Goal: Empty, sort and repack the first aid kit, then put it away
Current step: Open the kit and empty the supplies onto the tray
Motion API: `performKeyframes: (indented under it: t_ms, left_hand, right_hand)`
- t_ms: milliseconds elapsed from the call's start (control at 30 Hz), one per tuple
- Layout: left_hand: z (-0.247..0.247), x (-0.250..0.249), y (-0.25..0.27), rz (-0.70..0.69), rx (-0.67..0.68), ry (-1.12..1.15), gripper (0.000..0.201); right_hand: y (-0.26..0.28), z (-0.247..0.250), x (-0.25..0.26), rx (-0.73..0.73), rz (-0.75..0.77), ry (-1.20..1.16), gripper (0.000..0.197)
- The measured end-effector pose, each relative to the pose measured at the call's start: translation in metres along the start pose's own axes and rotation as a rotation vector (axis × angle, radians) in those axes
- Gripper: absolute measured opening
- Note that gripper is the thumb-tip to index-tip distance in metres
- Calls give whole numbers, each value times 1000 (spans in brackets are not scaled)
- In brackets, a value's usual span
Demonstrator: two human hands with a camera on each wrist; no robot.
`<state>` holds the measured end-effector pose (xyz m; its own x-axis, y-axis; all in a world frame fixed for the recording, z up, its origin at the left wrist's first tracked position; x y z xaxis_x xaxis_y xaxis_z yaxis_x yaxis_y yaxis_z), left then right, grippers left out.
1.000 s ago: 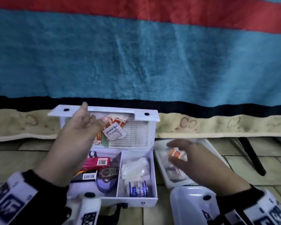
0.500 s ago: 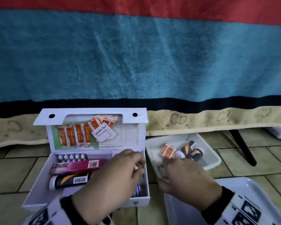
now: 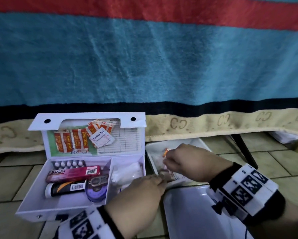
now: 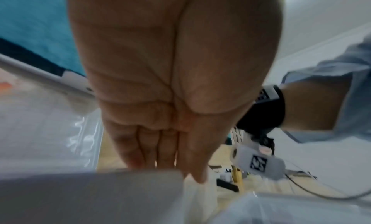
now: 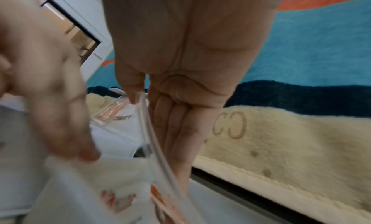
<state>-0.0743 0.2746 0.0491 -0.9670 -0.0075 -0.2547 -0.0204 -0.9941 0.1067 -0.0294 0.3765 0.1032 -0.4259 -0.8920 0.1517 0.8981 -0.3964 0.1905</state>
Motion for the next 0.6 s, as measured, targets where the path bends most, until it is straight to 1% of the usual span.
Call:
performKeyframes:
  t_ms: [33, 100, 167, 200, 267, 300, 333, 400, 433, 533, 600]
  left_hand:
    - [1, -1, -2, 20, 2, -51, 51]
    - [-1, -3, -8, 12, 5, -171, 41]
    - [-3, -2, -10, -15, 63, -218, 39]
    - [-3, -2, -9, -9, 73, -202, 38]
    - [4, -7, -8, -29, 41, -171, 38]
    - [4, -8, -10, -16, 74, -99, 39]
    - [1, -8, -12, 8, 104, -70, 42]
    - [-5, -11, -12, 1, 112, -145, 47]
    - [-7, -10, -12, 14, 119, -153, 48]
    - [-13, -7, -14, 37, 114, -67, 52]
    - [-15, -4, -15, 46, 121, -58, 51]
  right_hand:
    - [0, 7, -3, -24, -5, -13, 36]
    - [1, 27, -9, -90, -25, -44, 36]
    - [5, 46, -12, -160, 1, 3, 34]
    - [8, 52, -12, -181, 27, 73, 33]
    - [14, 57, -11, -255, 52, 244, 33]
    - [15, 57, -10, -312, 67, 341, 32]
    - [17, 58, -8, -336, 67, 441, 29]
    - [22, 70, -7, -454, 6, 447, 22]
    - [22, 73, -9, -458, -21, 414, 20]
    - [24, 76, -22, -503, -96, 311, 20]
    - [31, 88, -30, -621, -140, 329, 20]
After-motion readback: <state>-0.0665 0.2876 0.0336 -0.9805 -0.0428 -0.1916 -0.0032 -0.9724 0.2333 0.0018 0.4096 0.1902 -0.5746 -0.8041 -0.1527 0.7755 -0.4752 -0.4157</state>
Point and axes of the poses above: each hand's wrist, its own y-axis away from the middle knuckle, its own z-axis out of the back of the hand, x = y × z, the point moved 6 cm from there along -y, towards the middle knuckle, and after that the axes turned 3 degrees about -z, right-handed, at the moved point
